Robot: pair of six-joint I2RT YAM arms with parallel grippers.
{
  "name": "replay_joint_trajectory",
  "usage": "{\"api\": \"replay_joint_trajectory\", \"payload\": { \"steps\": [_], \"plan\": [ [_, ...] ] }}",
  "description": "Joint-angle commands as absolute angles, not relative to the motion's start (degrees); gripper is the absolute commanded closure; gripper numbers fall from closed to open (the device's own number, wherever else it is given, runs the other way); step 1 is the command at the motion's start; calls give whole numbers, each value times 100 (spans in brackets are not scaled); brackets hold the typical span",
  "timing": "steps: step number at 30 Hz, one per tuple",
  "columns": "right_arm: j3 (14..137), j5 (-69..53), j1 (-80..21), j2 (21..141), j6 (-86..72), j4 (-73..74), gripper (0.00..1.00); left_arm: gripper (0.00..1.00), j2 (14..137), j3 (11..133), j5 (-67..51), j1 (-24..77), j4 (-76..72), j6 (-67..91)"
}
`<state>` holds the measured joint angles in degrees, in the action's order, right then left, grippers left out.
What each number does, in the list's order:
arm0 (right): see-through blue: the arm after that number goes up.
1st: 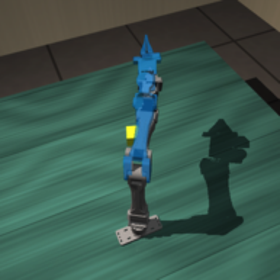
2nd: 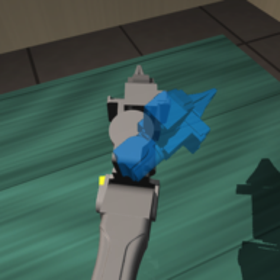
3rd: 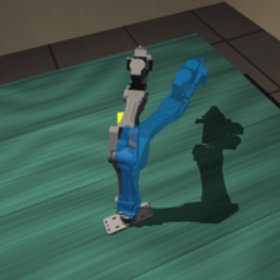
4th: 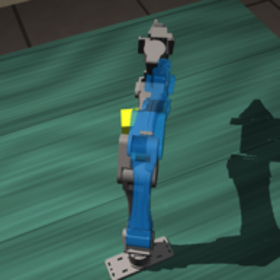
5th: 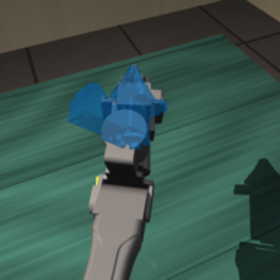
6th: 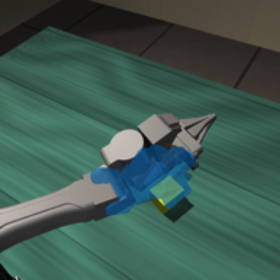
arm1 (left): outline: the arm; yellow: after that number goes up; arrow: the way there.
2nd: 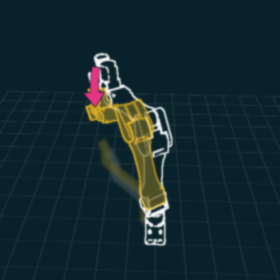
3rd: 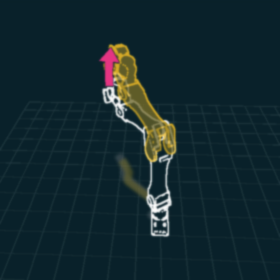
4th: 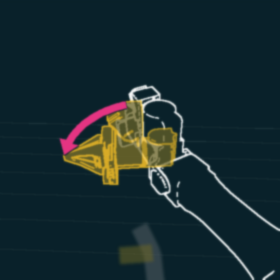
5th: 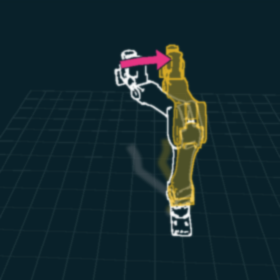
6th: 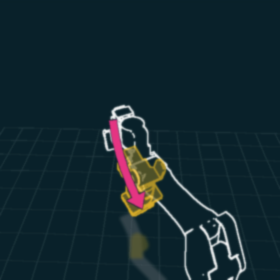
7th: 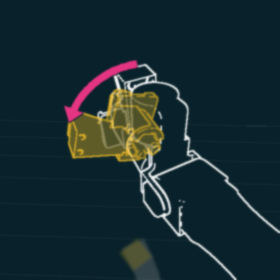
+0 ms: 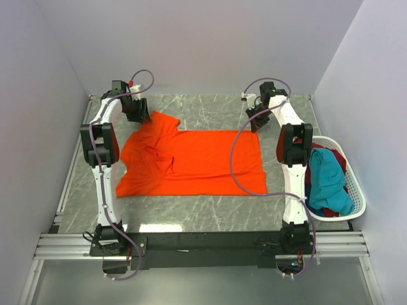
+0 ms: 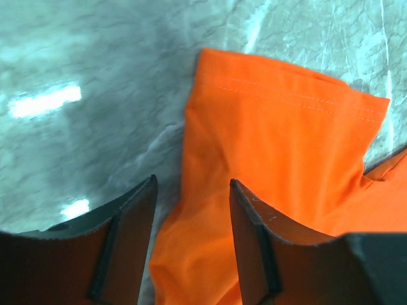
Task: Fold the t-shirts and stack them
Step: Fold the tshirt
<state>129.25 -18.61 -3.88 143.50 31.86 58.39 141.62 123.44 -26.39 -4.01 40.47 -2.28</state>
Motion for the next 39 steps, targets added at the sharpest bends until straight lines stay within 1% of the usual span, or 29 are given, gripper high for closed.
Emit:
{"api": "replay_joint_trajectory", "payload": {
  "steps": [1,4,5,8,9,10,11,12,23,31,36,39],
  "plan": [
    [12797,-1863,-422,14203,3296,5862,100,46,14352,12577,-2399,-290,4122,-422],
    [12779,-1889,-422,14142,3287,5889,100,56,14344,12498,-2478,-281,4070,-413],
    [12779,-1890,-413,14124,3287,5880,100,65,14292,12481,-2548,-290,4035,-396],
    [12762,-1916,-413,14010,3296,5889,100,78,14125,12428,-2566,-290,3868,-369],
    [12736,-1933,-422,13975,3296,5897,100,86,14072,12410,-2549,-290,3824,-352],
    [12701,-1942,-422,13888,3305,5897,100,90,14002,12384,-2549,-290,3780,-378],
    [12674,-1968,-413,13843,3313,5889,100,97,13844,12340,-2558,-299,3736,-378],
    [12596,-1977,-413,13791,3322,5880,100,99,13747,12288,-2532,-308,3605,-378],
    [12041,-2188,-387,13070,3454,5801,100,100,12561,11409,-3032,-545,3366,-676],
    [11821,-2285,-334,12736,3533,5880,100,100,12068,10802,-3322,-677,3419,-984],
    [11733,-2320,-334,12621,3586,5994,100,100,11909,10775,-3410,-686,3550,-1081],
    [11672,-2355,-325,12507,3665,6073,100,100,11708,10557,-3419,-703,3577,-1169]
  ]
}}
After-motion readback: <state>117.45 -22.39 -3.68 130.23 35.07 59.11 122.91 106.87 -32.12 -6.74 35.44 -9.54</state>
